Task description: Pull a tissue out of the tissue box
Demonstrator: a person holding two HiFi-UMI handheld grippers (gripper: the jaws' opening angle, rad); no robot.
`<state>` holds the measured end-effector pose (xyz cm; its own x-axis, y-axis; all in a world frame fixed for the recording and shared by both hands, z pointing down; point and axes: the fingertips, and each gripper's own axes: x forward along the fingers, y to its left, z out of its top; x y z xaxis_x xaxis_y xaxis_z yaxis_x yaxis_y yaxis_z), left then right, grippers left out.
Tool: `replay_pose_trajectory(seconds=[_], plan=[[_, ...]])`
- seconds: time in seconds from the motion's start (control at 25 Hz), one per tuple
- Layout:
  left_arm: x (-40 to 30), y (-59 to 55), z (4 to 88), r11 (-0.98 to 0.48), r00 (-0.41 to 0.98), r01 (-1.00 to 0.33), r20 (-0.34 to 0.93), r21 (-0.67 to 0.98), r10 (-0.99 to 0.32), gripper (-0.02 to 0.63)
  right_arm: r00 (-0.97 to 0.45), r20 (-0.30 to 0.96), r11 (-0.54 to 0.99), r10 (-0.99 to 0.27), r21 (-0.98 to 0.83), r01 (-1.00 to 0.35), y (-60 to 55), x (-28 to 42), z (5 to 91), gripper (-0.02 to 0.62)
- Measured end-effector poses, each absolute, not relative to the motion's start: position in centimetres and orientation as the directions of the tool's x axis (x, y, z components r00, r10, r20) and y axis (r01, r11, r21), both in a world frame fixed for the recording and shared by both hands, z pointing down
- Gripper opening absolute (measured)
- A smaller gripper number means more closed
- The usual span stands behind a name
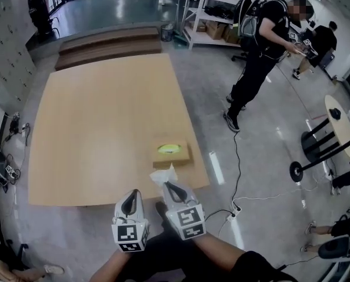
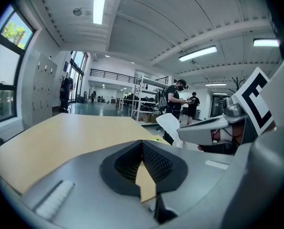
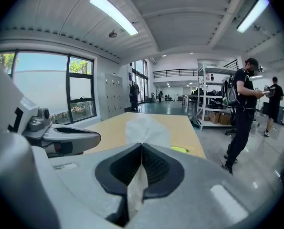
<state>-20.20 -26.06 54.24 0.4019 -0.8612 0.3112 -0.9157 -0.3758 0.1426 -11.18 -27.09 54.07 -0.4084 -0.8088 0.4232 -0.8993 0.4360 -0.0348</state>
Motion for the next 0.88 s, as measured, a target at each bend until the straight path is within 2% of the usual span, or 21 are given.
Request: replay_pose_trajectory(seconds=[0.36,0.88], plan=[[-21.2,-16.7,53.2,-0.450,0.475,-0.880,0.287,0.151,-0.832,0.018,-0.369,0.403,0.385,-0.838,-0.042,-0.922,-16.3,-12.2,52.9,-0.002],[-18.7,-11.3,51.8,-0.465,0.493,-0.869,0.235,0.167,-0.837,0.018,-0.351,0.374,0.379,-0.858,0.000,-0.926,-11.2,-8.9,51.1,-0.002]])
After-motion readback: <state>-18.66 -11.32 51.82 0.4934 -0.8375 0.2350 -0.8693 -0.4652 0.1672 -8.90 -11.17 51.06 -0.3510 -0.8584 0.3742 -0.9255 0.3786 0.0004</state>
